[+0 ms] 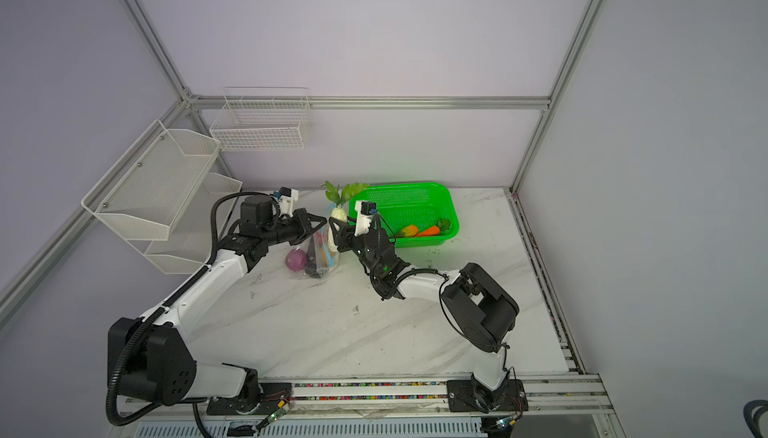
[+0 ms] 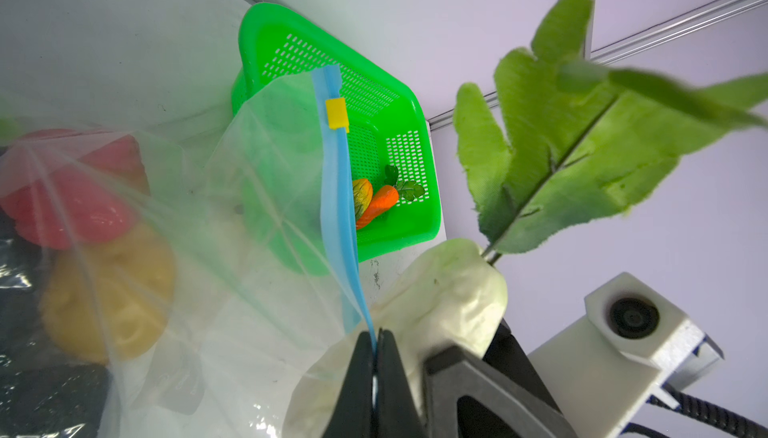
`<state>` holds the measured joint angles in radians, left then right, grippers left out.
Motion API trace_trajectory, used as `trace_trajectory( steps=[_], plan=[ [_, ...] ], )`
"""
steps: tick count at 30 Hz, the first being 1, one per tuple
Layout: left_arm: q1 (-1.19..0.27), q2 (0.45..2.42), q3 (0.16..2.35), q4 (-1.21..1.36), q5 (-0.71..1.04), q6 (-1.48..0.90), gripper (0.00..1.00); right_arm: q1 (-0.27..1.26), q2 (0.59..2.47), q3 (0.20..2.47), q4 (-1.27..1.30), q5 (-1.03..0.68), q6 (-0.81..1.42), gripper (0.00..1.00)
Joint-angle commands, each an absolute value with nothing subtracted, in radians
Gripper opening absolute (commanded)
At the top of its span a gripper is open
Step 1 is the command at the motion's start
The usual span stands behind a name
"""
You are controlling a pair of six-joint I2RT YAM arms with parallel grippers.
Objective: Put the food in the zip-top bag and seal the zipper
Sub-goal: 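Carry the radish with the right gripper to the bag mouth and lower it in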
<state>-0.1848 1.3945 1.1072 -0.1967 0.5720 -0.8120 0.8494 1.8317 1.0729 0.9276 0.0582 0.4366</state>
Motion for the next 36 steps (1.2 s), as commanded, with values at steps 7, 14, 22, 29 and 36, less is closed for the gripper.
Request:
trace_trajectory(
  steps=[7,14,22,29,36],
  plan=[
    [-0.195,1.362,1.213,-0.179,0.568,-0.815,0.00,0.867,1.798,1.042,0.954,0.033,0.407,0.34],
    [-0.194,1.353,1.211,-0.183,0.563,-0.815,0.00,0.867,1.790,1.026,0.943,0.031,0.400,0.39],
    [-0.193,1.349,1.209,-0.182,0.558,-0.813,0.00,0.868,1.790,1.028,0.928,0.011,0.390,0.51],
    [-0.194,1.344,1.209,-0.183,0.558,-0.811,0.00,0.868,1.797,1.048,0.902,0.003,0.388,0.59],
    [-0.195,1.346,1.207,-0.185,0.557,-0.810,0.00,0.870,1.796,1.054,0.891,0.000,0.387,0.62]
  ],
)
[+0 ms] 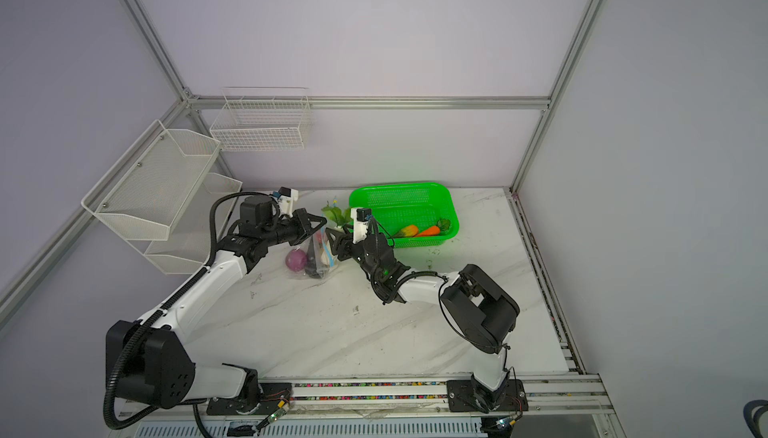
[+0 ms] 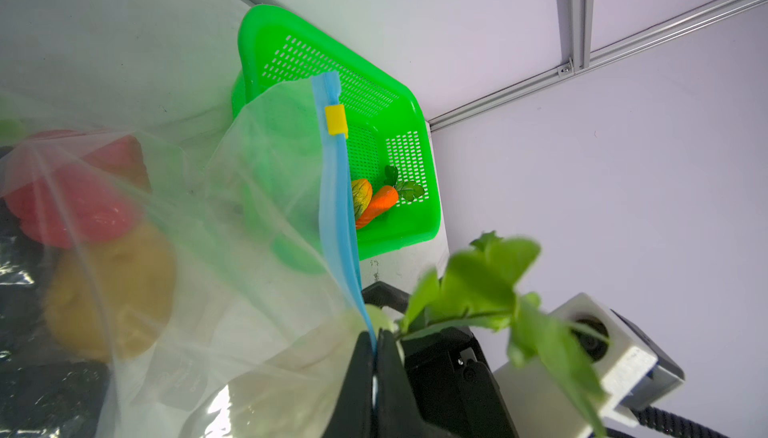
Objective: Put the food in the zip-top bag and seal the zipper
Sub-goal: 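Carry the radish with the right gripper to the bag mouth and lower it in, then open the right gripper to release the radish into the bag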
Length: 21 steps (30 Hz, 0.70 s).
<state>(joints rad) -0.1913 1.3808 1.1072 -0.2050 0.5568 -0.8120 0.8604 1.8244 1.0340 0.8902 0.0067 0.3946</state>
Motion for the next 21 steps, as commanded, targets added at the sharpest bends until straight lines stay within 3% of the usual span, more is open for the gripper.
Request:
trace_trajectory(
  steps=[1,21],
  plan=[
    [-0.195,1.347,1.209,-0.185,0.557,-0.811,0.00,0.868,1.796,1.054,0.890,0.000,0.386,0.62],
    [-0.194,1.334,1.248,-0.221,0.557,-0.796,0.00,0.868,1.784,1.128,0.790,-0.005,0.339,0.66]
  ],
)
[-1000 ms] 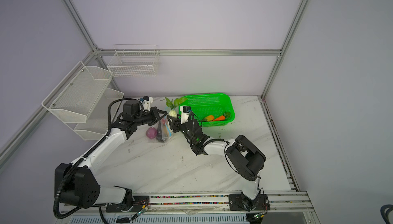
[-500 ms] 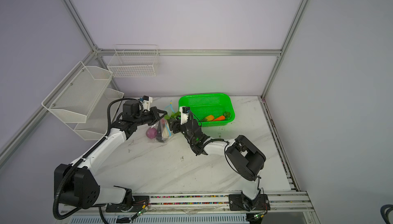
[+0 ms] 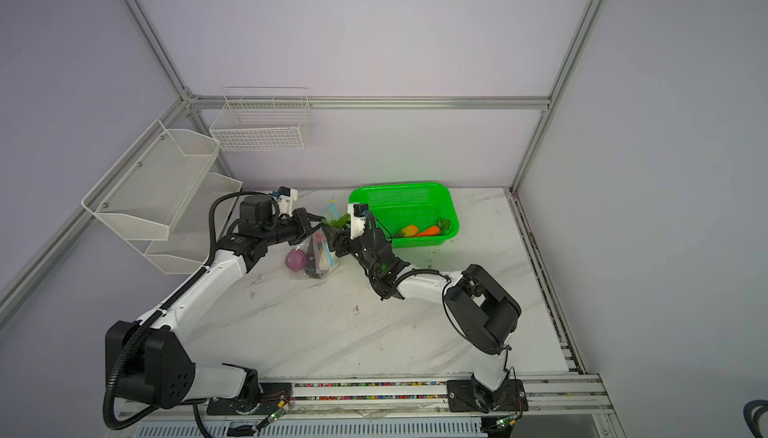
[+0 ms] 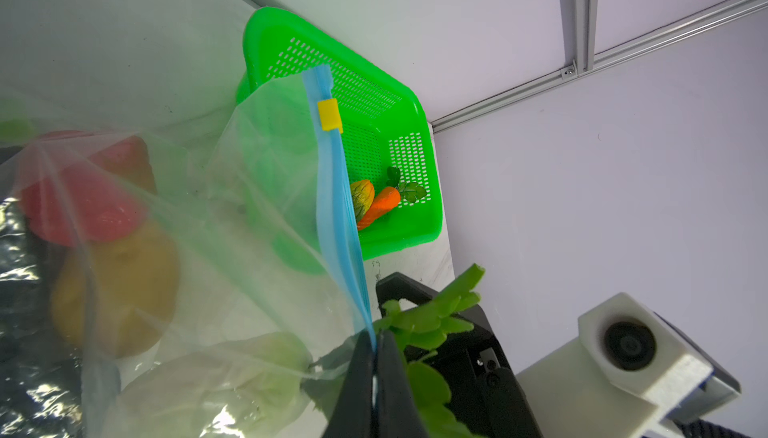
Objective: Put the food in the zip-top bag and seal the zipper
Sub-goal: 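Open the right gripper to release the radish into the bag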
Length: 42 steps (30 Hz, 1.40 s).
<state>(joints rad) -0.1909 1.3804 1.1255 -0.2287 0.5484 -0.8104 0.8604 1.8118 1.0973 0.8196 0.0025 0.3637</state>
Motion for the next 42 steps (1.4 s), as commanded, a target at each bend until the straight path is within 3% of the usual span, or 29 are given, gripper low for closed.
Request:
trace_trajectory(
  steps=[1,16,28,36,42],
  plan=[
    [-0.194,1.330,1.254,-0.230,0.555,-0.792,0.00,0.868,1.785,1.134,0.781,-0.005,0.335,0.67],
    [-0.192,1.322,1.272,-0.245,0.548,-0.782,0.00,0.840,1.728,1.269,0.513,-0.003,0.321,0.72],
    [-0.192,1.326,1.246,-0.220,0.547,-0.793,0.00,0.731,1.600,1.330,0.158,-0.140,0.445,0.75],
    [-0.192,1.325,1.246,-0.221,0.554,-0.793,0.00,0.598,1.697,1.403,0.042,-0.482,0.341,0.66],
    [-0.192,1.321,1.253,-0.232,0.548,-0.790,0.00,0.562,1.810,1.516,-0.049,-0.593,0.358,0.57]
  ],
)
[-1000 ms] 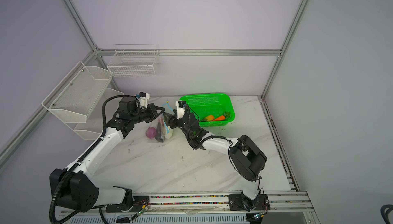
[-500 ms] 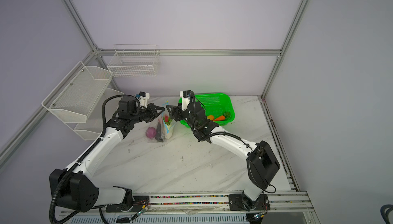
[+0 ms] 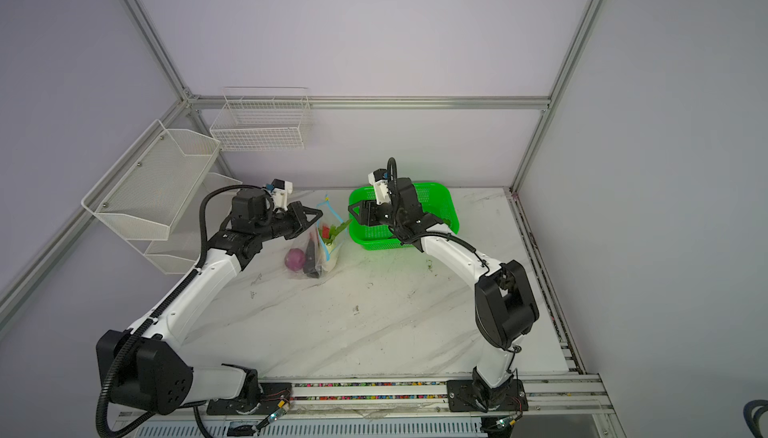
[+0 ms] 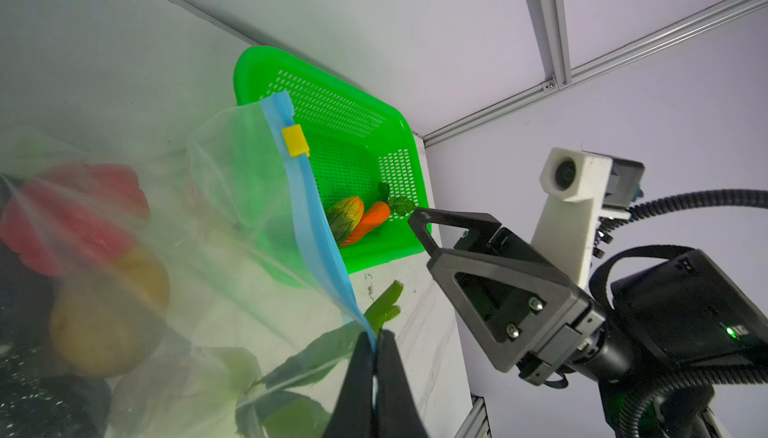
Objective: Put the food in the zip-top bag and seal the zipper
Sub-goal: 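Open the right gripper to release the radish into the bag, then close the right gripper on the blue zipper edge beside the left gripper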
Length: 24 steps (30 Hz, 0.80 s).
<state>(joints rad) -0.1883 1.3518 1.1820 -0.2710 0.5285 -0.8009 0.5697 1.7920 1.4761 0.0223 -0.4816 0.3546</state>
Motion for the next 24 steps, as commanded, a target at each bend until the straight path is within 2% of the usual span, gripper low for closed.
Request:
trace_trajectory(
  steps=[1,5,24],
  plan=[
    [-0.191,1.321,1.256,-0.233,0.548,-0.790,0.00,0.557,1.820,1.520,-0.062,-0.603,0.379,0.56],
    [-0.191,1.328,1.264,-0.235,0.551,-0.788,0.00,0.542,1.809,1.507,-0.124,-0.613,0.435,0.56],
    [-0.191,1.322,1.247,-0.222,0.558,-0.794,0.00,0.533,1.656,1.318,-0.095,-0.555,0.533,0.53]
  ],
)
